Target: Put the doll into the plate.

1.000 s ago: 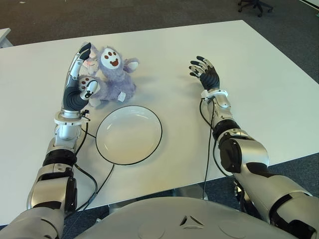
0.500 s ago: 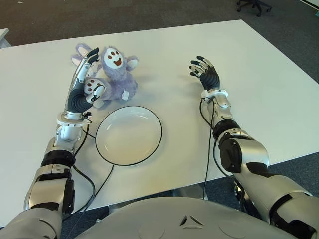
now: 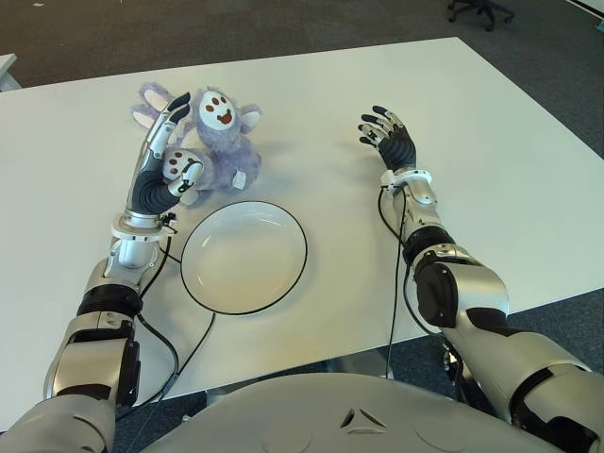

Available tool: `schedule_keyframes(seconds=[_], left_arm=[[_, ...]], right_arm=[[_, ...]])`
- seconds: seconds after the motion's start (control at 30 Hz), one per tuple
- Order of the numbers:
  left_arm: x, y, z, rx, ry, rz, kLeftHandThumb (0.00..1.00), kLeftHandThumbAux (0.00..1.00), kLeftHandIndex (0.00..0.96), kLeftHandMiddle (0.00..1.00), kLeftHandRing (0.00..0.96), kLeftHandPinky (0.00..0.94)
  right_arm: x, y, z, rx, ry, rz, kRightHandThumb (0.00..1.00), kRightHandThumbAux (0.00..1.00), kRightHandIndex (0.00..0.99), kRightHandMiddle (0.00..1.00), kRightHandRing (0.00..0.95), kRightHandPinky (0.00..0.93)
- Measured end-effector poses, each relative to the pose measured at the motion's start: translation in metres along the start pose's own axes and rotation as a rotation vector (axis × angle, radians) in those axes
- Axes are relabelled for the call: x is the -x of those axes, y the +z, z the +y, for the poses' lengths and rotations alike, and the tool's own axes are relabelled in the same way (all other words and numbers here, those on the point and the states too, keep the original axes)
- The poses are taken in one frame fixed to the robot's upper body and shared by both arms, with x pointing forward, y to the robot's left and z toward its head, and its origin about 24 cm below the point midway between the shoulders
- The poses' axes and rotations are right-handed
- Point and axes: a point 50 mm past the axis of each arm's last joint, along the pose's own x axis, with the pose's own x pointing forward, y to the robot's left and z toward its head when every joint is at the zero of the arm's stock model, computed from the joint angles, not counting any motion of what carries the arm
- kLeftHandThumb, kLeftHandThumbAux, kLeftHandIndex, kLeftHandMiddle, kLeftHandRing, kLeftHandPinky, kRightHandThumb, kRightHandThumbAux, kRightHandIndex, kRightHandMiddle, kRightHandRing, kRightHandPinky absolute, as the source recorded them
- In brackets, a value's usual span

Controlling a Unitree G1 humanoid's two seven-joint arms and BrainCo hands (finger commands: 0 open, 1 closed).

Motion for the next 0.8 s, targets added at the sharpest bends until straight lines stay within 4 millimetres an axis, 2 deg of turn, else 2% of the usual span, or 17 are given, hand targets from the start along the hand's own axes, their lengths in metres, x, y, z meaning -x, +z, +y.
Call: schedule_keyframes(seconds=[0.6,0.8], left_arm=[[0.0019,-0.0060,-0.0078,-0.033,-0.021,0.059,0.492,0.232,0.000,0.089,0.074,0.089],[0.0025,-0.0075,-0.0095,-0.036,-0.034,0.074,0.526,0.245,0.029,0.115,0.097,0.101]], right_arm=[[-0.0001,0.0002,-0.0002,0.000,-0.001,0.000,0.461,0.774,0.158,0.271,0.287,0.313],[-0.0001,0.0002,-0.0003,0.000,-0.003,0.000,0.469,0.770,0.160,0.259,0.277,0.304]])
